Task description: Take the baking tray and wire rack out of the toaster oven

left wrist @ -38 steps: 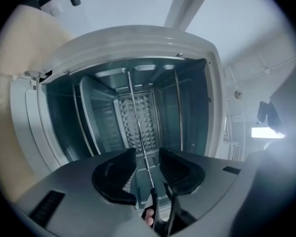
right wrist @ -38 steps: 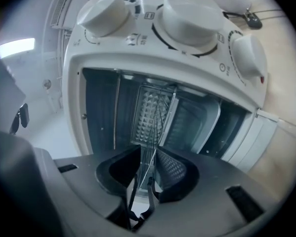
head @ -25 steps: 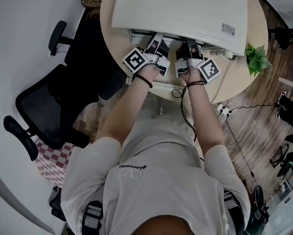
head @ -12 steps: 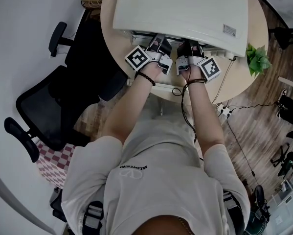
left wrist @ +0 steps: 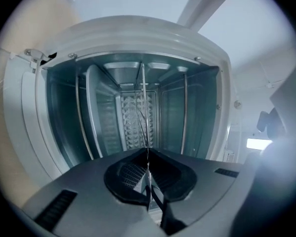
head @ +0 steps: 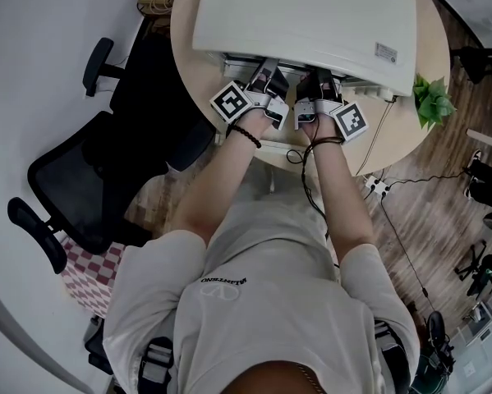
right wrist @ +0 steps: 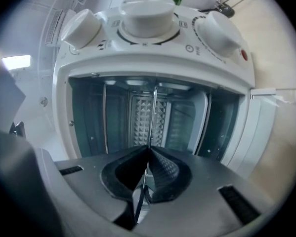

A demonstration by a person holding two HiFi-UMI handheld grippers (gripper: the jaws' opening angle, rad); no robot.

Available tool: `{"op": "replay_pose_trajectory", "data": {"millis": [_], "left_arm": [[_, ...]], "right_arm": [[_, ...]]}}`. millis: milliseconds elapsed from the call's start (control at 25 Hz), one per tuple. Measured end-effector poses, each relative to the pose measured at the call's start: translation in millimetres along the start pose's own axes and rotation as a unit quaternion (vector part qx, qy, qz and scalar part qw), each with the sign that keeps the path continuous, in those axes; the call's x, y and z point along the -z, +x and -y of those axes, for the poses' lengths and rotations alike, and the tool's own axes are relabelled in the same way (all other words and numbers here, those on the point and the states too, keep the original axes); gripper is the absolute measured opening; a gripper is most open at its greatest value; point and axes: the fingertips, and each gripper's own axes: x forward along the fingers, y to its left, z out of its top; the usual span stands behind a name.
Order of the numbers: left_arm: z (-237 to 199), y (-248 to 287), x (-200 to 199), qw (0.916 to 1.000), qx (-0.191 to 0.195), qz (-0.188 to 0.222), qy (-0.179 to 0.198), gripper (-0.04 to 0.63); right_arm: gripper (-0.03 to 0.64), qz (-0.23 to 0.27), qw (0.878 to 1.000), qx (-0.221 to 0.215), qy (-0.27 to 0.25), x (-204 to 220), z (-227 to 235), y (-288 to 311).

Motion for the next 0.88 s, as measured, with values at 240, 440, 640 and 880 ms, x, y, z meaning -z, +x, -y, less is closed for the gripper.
{"op": "replay_pose_trajectory", "data": {"millis": [240, 440, 640, 880], "left_arm": [[3, -15, 6, 1.0, 0.001, -0.003, -0.007, 0.009], [5, -25, 12, 0.9998, 0.003, -0.014, -0.011, 0.009], [5, -37, 17, 0.9997, 0.002, -0.023, -0.011, 0.009], [8, -49, 24, 0.9996, -0.004, -0.027, -0.012, 0.009]], "right_arm": [[0.008, 0.007, 1.0, 0.004, 0.008, 7, -1, -15], [0.008, 0.018, 1.0, 0.007, 0.011, 11, 0, -27], [0.008, 0.024, 1.0, 0.002, 0.005, 15, 0, -38], [0.008, 0.02, 1.0, 0.006, 0.01, 20, -1, -51]]}}
